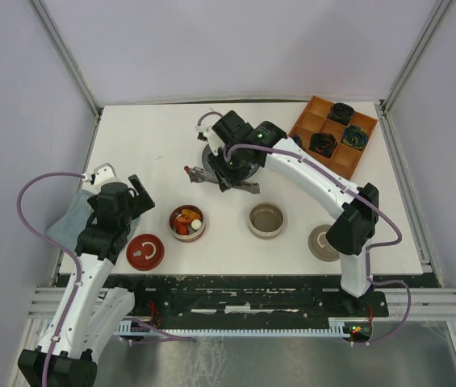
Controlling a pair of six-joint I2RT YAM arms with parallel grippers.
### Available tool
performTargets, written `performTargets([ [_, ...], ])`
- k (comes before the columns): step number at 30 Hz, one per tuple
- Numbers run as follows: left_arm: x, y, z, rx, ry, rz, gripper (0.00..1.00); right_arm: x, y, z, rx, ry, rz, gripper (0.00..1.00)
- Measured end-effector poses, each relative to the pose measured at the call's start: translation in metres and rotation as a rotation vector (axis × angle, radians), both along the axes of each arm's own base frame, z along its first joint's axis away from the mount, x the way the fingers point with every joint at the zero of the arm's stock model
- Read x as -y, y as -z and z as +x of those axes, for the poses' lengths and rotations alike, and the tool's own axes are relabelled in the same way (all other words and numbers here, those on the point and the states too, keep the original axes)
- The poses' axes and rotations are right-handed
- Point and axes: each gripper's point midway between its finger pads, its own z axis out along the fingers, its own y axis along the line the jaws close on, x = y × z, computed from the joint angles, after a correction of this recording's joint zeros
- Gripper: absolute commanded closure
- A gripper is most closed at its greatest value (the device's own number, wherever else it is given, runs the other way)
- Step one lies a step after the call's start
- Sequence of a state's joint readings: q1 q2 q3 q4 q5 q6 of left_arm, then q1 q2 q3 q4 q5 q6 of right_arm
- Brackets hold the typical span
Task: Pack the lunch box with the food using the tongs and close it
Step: Place the fake food in the packing box.
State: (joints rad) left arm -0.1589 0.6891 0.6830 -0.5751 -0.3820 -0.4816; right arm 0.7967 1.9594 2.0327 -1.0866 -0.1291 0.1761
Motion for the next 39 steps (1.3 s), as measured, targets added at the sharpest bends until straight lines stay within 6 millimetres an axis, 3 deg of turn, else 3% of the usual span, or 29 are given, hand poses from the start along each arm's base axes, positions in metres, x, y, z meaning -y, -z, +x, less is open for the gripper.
performTargets([
  [7,0.0,0.0,0.0,0.001,0.0,0.0,0.0,-0.02,0.009,-0.071,-0.049,-0.243,-0.083,0.62],
  [12,0.0,0.0,0.0,0.002,0.0,0.0,0.0,-0.022,0.012,-0.098,-0.072,-0.321,-0.124,0.62],
  [18,0.0,0.0,0.0,0.001,0.0,0.0,0.0,-0.022,0.015,-0.104,-0.079,-0.333,-0.144,0.61],
  [29,0.0,0.0,0.0,0.002,0.0,0.0,0.0,-0.028,0.039,-0.102,-0.108,-0.333,-0.22,0.6],
  [39,0.0,0.0,0.0,0.002,0.0,0.0,0.0,-0.033,0.041,-0.1,-0.095,-0.321,-0.23,0.51],
])
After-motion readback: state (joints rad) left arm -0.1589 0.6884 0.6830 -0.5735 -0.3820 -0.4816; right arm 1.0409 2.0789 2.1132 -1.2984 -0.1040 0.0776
